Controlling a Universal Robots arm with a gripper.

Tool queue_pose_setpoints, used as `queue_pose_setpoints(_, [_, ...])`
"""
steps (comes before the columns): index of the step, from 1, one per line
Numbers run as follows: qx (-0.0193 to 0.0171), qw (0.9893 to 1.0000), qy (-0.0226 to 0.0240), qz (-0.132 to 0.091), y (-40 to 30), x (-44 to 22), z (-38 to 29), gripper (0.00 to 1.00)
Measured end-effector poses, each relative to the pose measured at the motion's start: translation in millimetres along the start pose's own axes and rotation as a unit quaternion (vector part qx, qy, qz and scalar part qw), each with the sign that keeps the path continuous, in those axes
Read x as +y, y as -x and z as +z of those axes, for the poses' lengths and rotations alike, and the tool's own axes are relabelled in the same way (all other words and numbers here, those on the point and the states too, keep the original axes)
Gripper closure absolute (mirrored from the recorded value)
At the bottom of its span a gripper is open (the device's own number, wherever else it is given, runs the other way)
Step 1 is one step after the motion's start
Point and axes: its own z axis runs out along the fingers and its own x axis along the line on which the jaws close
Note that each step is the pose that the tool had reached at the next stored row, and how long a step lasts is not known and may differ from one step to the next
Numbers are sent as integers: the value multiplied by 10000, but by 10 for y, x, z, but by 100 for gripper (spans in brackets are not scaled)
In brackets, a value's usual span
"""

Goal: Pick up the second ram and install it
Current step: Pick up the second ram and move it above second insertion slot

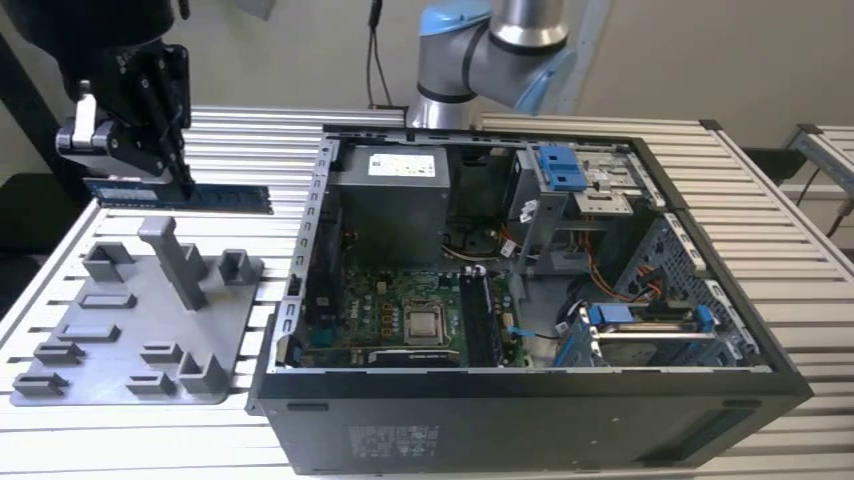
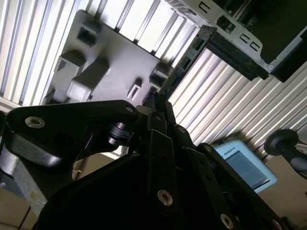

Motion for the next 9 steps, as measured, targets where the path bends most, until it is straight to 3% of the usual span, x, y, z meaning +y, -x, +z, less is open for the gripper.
queue_pose_setpoints(9, [0, 10000, 4, 0, 3, -265, -5, 86])
